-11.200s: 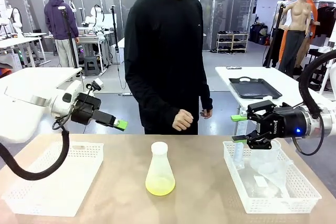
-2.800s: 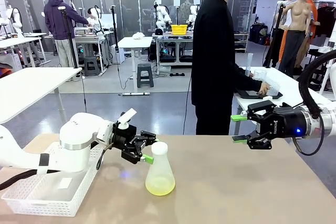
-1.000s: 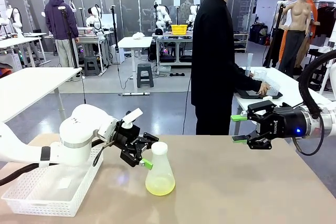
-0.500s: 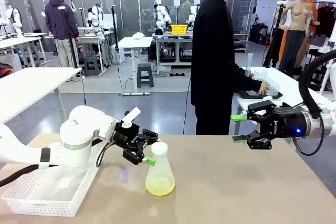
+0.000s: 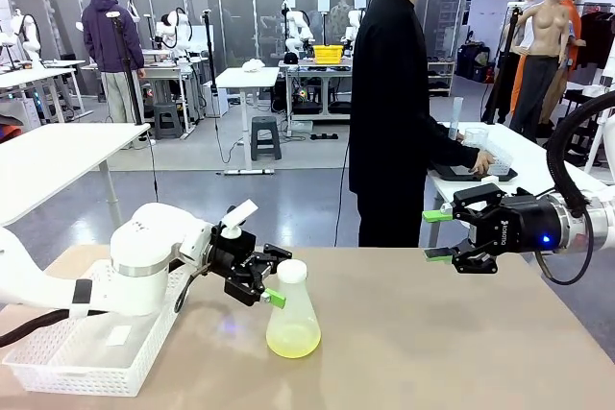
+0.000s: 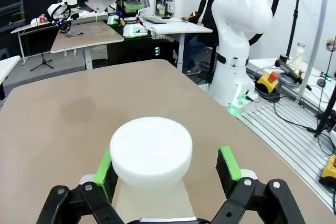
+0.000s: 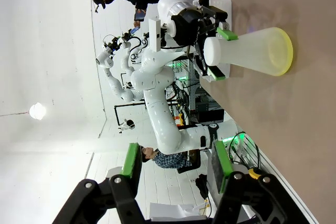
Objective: Prepare the solutions needed for the experiment.
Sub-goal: When the human places the Big flask in the center of the table, pick up the Big flask and place it in the left Organizing basket.
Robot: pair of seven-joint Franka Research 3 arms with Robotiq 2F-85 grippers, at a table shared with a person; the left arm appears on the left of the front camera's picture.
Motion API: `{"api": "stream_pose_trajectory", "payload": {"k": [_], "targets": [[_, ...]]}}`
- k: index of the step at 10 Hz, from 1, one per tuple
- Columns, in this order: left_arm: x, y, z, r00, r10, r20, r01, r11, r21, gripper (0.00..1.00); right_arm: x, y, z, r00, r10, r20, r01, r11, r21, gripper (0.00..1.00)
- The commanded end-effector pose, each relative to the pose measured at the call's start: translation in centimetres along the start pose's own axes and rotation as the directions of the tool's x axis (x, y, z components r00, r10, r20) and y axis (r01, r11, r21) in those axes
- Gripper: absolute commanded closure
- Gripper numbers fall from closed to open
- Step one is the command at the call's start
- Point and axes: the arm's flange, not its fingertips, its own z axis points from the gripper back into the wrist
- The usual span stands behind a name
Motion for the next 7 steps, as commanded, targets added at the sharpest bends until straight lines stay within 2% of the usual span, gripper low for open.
{"api": "stream_pose_trajectory", "payload": {"k": [1,7], "targets": [[-1.01,14.7,-9.14,0.999,-0.002,0.034,0.003,1.0,-0.03,0.22,0.0,0.17,-0.03,1.0,0.006,-0.001,-0.006,1.0,0.007,0.32],[-1.52,15.67,-9.38,0.999,0.025,0.022,-0.025,0.999,-0.025,0.8,0.0,0.17,-0.03,1.0,0.006,-0.001,-0.006,1.0,0.007,0.32]]}}
